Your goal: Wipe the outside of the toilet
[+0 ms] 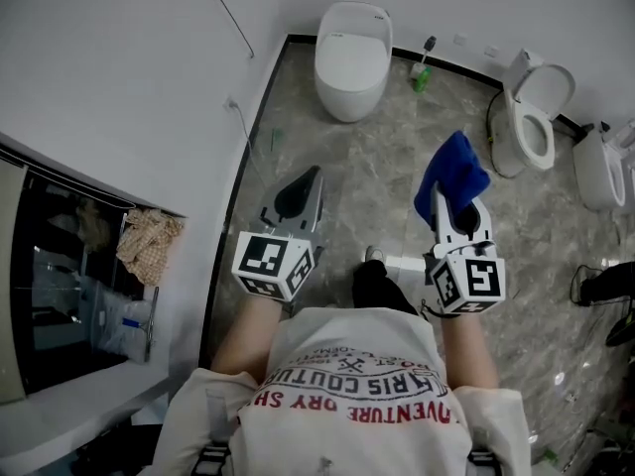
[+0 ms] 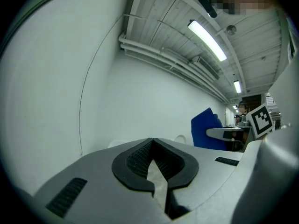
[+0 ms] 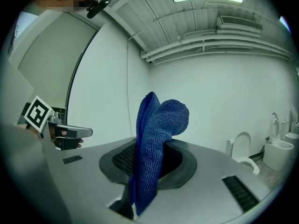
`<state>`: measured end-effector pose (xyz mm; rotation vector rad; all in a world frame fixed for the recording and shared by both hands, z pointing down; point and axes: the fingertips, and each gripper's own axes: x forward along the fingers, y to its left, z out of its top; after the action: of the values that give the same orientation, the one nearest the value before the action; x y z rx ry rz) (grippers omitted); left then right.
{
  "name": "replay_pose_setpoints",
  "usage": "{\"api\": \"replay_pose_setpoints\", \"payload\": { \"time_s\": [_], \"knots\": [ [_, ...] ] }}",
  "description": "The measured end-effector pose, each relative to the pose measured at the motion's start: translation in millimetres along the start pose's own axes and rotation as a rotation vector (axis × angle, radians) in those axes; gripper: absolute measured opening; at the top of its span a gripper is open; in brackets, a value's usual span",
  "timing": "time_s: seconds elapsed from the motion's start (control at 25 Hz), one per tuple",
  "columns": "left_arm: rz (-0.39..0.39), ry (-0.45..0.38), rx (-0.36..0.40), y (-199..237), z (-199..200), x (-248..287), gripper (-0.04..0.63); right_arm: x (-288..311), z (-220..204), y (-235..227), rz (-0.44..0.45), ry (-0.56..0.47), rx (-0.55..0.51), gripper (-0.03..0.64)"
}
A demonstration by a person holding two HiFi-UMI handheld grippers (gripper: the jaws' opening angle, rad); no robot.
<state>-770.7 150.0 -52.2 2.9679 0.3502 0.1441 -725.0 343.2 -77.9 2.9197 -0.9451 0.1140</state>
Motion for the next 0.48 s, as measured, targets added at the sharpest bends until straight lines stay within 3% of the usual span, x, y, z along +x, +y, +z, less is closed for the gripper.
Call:
{"api": "replay_pose_setpoints", "payload": {
  "time_s": [0.24,0.48],
  "knots": [
    [0.04,0.0,-0.002,25,2,85,0.006,84,-11,-50,0.064,0.013,0.019,0.077],
    [0.088,-0.031,0.047,50,38,205,0.006,201,12,-134,0.117,-0.015,0.018,0.077]
  ]
}}
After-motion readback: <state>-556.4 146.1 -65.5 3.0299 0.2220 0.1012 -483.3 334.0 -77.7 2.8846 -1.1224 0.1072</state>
